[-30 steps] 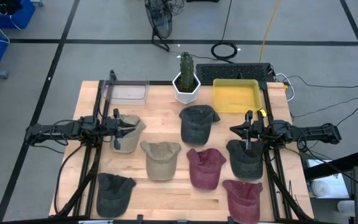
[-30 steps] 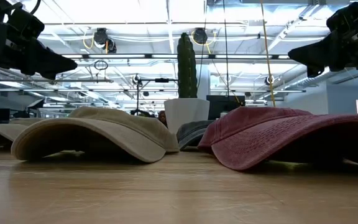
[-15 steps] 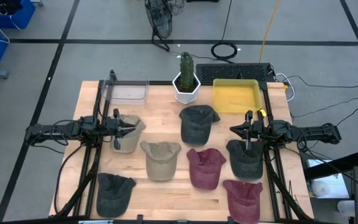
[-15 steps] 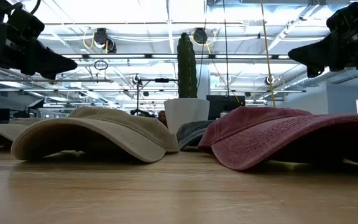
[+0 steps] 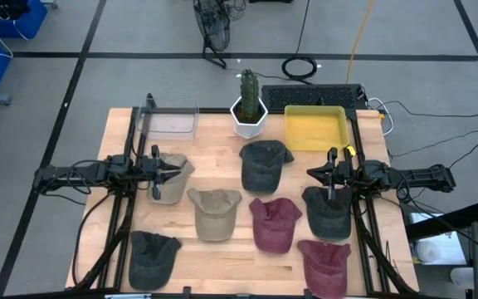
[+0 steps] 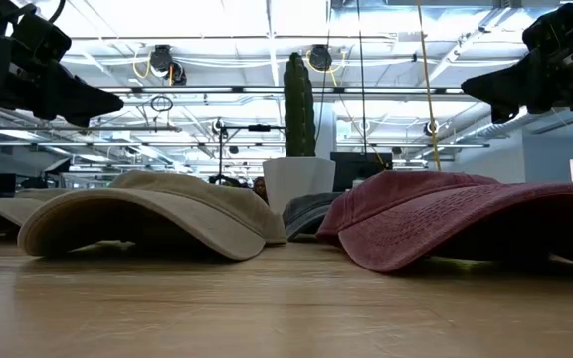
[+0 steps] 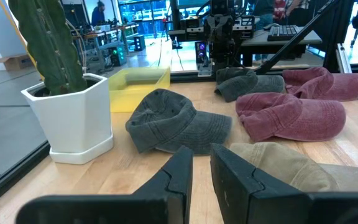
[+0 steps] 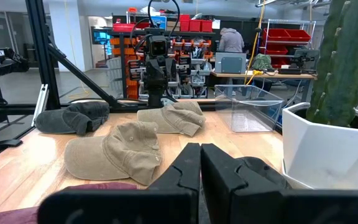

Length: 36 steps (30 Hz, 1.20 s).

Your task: Pick & Place hat

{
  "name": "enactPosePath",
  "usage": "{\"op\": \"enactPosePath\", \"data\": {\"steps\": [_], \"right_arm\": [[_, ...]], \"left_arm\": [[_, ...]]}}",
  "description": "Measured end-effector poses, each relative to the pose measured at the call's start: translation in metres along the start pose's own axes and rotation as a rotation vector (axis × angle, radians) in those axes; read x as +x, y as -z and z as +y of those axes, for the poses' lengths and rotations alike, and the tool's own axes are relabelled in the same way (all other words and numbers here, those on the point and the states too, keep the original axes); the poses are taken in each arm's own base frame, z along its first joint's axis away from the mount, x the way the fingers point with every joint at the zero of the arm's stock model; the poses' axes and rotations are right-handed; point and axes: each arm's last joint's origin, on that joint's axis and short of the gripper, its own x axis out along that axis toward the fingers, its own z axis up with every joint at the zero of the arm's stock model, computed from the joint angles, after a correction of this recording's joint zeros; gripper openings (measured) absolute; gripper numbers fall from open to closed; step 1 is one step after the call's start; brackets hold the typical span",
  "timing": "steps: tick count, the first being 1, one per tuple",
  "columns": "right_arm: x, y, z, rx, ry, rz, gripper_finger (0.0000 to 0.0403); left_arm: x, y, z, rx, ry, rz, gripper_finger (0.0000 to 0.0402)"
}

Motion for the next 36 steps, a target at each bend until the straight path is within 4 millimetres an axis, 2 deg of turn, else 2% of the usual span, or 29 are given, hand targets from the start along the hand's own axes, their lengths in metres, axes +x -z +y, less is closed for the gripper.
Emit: {"op": "enactPosePath", "data": {"steps": [5,10,20,23,28,33,36], "right_arm": [[0.000,0.000,0.000,-0.004,0.000,0.000,0.0004],[0.000,0.000,0.000,-0.081,0.000,0.000,0.0004],[0.000,0.000,0.000,-0.081,0.001,-0.002,0.0004],[0.000,-0.002,-0.001,-0.075,0.029,-0.022,0.0004],[-0.001,-0.010,-0.005,0.130,0.155,-0.105,0.0004],[-0.001,-0.011,-0.005,0.222,0.150,-0.127,0.0004],[-0.001,-0.011,-0.005,0.292,0.140,-0.132,0.0004]], "left_arm": [[0.000,0.000,0.000,0.000,0.000,0.000,0.0065],[0.000,0.000,0.000,0.000,0.000,0.000,0.0065],[0.000,0.000,0.000,0.002,0.000,0.000,0.0065],[0.000,-0.002,0.001,0.078,-0.042,-0.023,0.0065],[-0.001,-0.013,0.003,0.009,-0.060,-0.136,0.0065],[-0.002,-0.017,0.003,-0.048,-0.059,-0.186,0.0065],[-0.002,-0.018,0.003,-0.144,-0.036,-0.191,0.0065]]}}
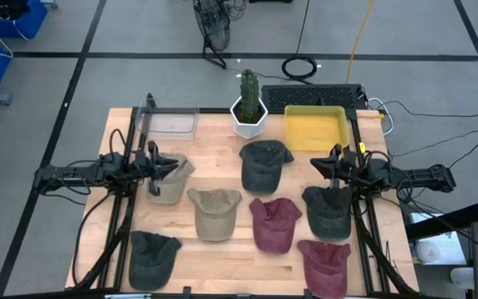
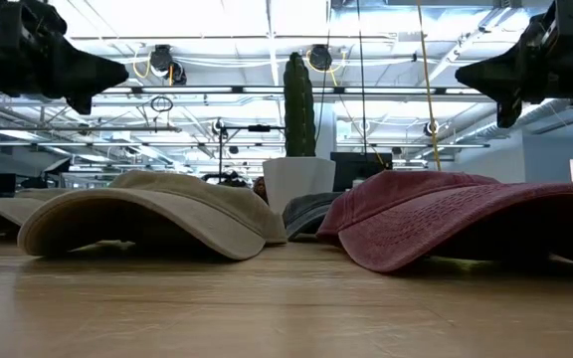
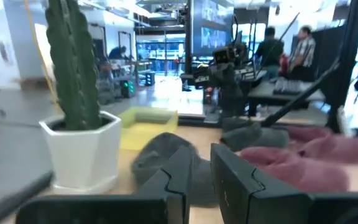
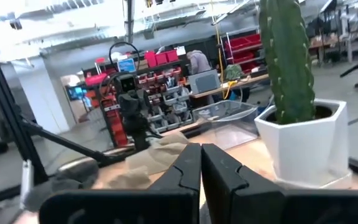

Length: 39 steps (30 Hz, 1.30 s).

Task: Pick & Place hat
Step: Put the right brown cap into the transparent bin

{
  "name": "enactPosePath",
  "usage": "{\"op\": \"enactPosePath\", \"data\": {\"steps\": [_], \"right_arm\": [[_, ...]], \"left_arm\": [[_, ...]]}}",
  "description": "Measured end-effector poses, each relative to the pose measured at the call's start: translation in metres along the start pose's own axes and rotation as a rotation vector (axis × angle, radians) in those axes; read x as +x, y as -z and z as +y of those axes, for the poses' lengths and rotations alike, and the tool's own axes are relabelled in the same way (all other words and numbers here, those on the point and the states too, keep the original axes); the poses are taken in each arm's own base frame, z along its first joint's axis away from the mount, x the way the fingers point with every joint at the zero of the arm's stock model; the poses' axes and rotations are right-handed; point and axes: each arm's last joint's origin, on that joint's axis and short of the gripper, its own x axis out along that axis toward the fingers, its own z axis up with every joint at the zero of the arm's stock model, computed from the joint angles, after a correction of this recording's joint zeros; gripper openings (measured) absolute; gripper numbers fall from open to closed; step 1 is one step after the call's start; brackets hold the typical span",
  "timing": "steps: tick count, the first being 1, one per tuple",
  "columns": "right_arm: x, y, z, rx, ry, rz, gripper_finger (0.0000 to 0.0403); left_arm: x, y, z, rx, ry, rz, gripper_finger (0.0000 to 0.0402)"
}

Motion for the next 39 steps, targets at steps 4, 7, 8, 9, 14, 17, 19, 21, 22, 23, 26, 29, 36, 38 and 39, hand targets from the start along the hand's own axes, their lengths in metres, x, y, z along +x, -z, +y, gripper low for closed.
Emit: {"op": "enactPosePath", "data": {"steps": [4,7,8,9,14,17,19,21,22,23,26,29,36,38,39], "right_arm": [[0.000,0.000,0.001,0.079,-0.040,0.012,0.0004],[0.000,-0.001,0.002,0.173,-0.052,0.006,0.0004],[0.000,-0.002,0.002,0.212,-0.055,-0.002,0.0004],[0.000,-0.002,0.002,0.244,-0.057,-0.008,0.0004],[0.001,0.000,0.004,0.351,-0.108,0.033,0.0004],[0.003,0.002,0.008,0.382,-0.161,0.077,0.0004],[0.004,0.002,0.011,0.386,-0.179,0.075,0.0004],[0.006,0.000,0.013,0.367,-0.183,0.051,0.0004],[0.007,0.000,0.014,0.350,-0.181,0.041,0.0004],[0.008,-0.001,0.015,0.330,-0.180,0.031,0.0004],[0.011,-0.004,0.017,0.264,-0.172,-0.020,0.0004],[0.012,-0.010,0.017,0.227,-0.111,-0.104,0.0004],[0.014,-0.011,0.014,0.103,0.007,-0.153,0.0004],[0.016,-0.005,0.015,0.078,-0.008,-0.093,0.0004],[0.017,-0.003,0.015,0.073,-0.017,-0.078,0.0004]], "left_arm": [[0.000,-0.002,0.000,-0.129,0.006,-0.019,0.0065],[0.000,-0.003,-0.001,-0.202,0.018,-0.027,0.0065],[0.000,-0.003,-0.001,-0.227,0.028,-0.025,0.0065],[0.000,-0.003,-0.002,-0.246,0.049,-0.017,0.0065],[-0.001,-0.002,-0.005,-0.309,0.177,0.018,0.0065],[0.000,-0.003,-0.006,-0.342,0.209,-0.013,0.0065],[0.000,-0.003,-0.006,-0.361,0.218,-0.046,0.0065],[0.000,0.000,-0.006,-0.370,0.223,-0.066,0.0065],[0.000,0.000,-0.006,-0.370,0.218,-0.065,0.0065],[0.000,0.000,-0.007,-0.366,0.216,-0.065,0.0065],[0.001,0.000,-0.006,-0.327,0.200,-0.075,0.0065],[0.001,-0.004,-0.003,-0.296,0.092,-0.142,0.0065],[0.000,-0.008,0.000,-0.302,-0.008,-0.194,0.0065],[0.002,-0.004,-0.002,-0.293,0.036,-0.139,0.0065],[0.003,-0.003,-0.002,-0.314,0.052,-0.135,0.0065]]}}
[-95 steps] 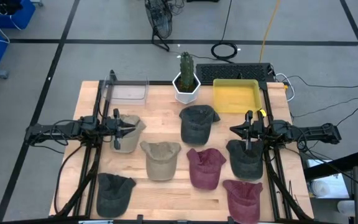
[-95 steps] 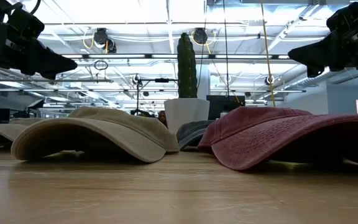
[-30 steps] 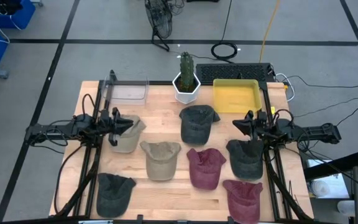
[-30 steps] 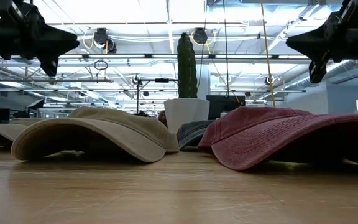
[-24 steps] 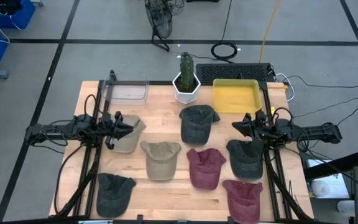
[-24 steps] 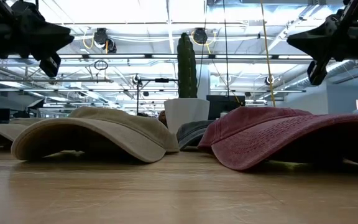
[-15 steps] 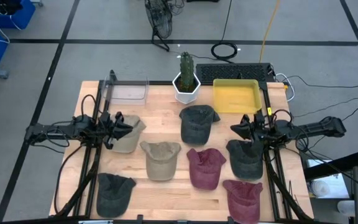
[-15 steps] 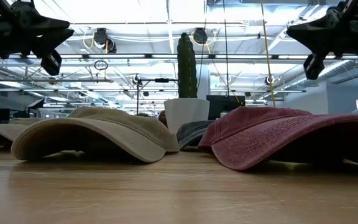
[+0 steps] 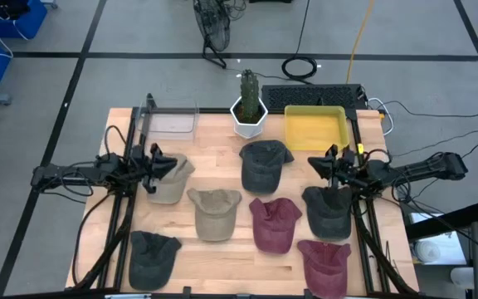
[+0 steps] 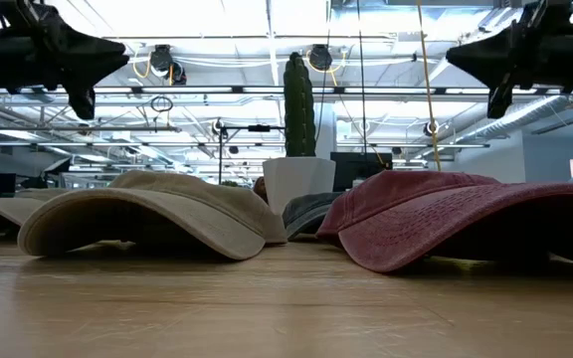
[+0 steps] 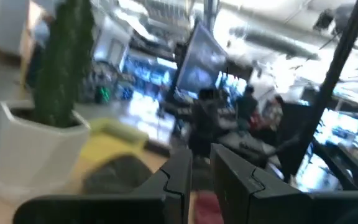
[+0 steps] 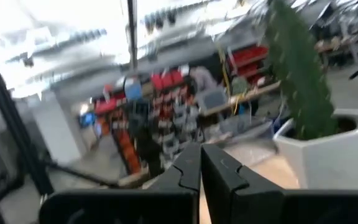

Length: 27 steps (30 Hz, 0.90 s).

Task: Pick & Place hat
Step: Put the right brown cap into the transparent bin

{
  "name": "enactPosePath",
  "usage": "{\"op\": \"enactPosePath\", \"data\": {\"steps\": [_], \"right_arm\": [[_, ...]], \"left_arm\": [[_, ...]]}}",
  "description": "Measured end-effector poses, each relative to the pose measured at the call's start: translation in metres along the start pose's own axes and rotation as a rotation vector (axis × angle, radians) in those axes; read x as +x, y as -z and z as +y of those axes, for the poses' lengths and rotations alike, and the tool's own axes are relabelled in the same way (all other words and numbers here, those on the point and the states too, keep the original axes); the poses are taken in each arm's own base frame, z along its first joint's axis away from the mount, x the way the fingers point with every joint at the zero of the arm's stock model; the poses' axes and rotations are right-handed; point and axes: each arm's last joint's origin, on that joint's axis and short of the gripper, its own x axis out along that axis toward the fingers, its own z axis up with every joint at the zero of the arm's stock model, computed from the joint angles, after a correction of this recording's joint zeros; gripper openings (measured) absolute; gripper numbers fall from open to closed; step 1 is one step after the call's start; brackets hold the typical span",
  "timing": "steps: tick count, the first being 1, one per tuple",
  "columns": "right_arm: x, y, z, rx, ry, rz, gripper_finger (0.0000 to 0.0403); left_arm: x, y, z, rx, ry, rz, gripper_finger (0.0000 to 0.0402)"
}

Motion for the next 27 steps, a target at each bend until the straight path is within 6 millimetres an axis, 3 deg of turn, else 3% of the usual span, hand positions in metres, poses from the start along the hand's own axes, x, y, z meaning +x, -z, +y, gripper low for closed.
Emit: {"op": "enactPosePath", "data": {"steps": [4,17,27], "right_arm": [[0.003,0.002,0.001,0.009,-0.006,0.001,0.0004],[0.014,0.019,0.004,-0.108,-0.032,0.128,0.0004],[0.020,0.021,0.006,-0.174,-0.040,0.111,0.0004]], "left_arm": [[0.002,-0.005,-0.005,-0.041,0.077,-0.036,0.0065],[0.014,0.003,-0.018,0.069,0.173,-0.003,0.0065],[0.037,0.008,-0.034,0.171,0.166,0.125,0.0066]]}}
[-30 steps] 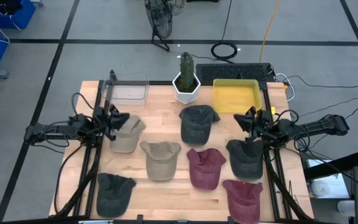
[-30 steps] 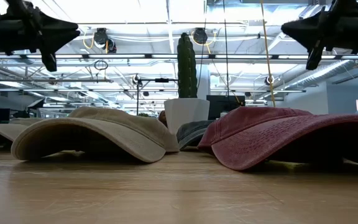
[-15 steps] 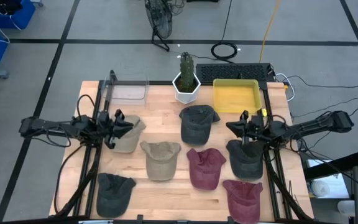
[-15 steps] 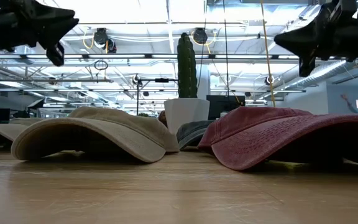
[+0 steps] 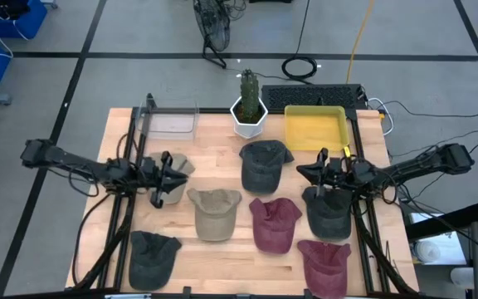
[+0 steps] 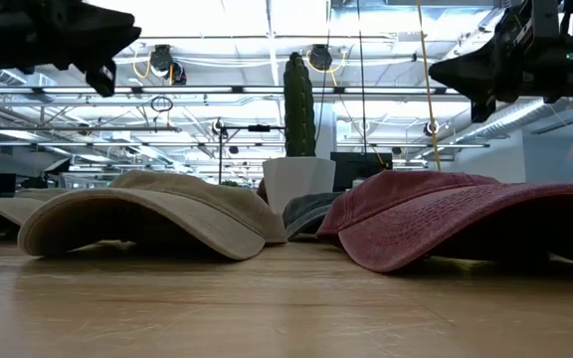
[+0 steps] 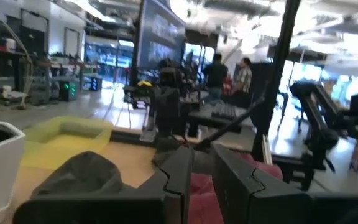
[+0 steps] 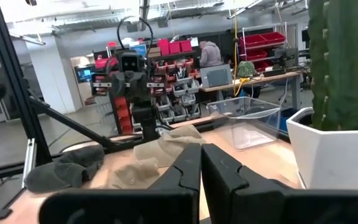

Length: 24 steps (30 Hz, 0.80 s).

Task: Pick & Place hat
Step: Put the right brown cap into the transparent bin

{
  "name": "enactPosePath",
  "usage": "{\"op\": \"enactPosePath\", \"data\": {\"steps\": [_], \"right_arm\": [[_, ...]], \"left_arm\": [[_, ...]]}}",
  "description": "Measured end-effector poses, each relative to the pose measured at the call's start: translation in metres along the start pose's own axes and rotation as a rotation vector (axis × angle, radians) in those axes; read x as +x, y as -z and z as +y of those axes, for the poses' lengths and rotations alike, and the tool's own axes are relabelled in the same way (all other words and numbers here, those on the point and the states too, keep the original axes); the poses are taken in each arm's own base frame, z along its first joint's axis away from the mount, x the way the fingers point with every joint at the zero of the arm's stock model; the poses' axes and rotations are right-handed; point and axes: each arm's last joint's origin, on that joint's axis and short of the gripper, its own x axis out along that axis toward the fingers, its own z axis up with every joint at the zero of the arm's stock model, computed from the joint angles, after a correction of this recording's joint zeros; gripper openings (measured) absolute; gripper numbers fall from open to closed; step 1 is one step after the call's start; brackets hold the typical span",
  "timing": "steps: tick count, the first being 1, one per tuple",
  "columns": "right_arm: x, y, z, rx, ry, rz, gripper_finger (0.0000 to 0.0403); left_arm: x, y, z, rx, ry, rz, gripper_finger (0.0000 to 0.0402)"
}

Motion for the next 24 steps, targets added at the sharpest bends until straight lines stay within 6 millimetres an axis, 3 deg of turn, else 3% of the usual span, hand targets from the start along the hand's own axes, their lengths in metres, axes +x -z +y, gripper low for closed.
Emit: {"op": "enactPosePath", "data": {"steps": [5,13,24], "right_arm": [[0.001,0.002,0.000,-0.008,0.002,0.014,0.0004],[0.002,0.001,0.001,-0.005,-0.025,0.007,0.0004],[0.002,0.000,0.001,-0.002,-0.026,-0.002,0.0004]], "left_arm": [[0.020,-0.001,-0.009,0.020,0.055,0.088,0.0082],[0.054,-0.004,-0.016,0.045,0.033,0.162,0.0158],[0.080,0.020,-0.019,0.015,0.033,0.316,0.0233]]}}
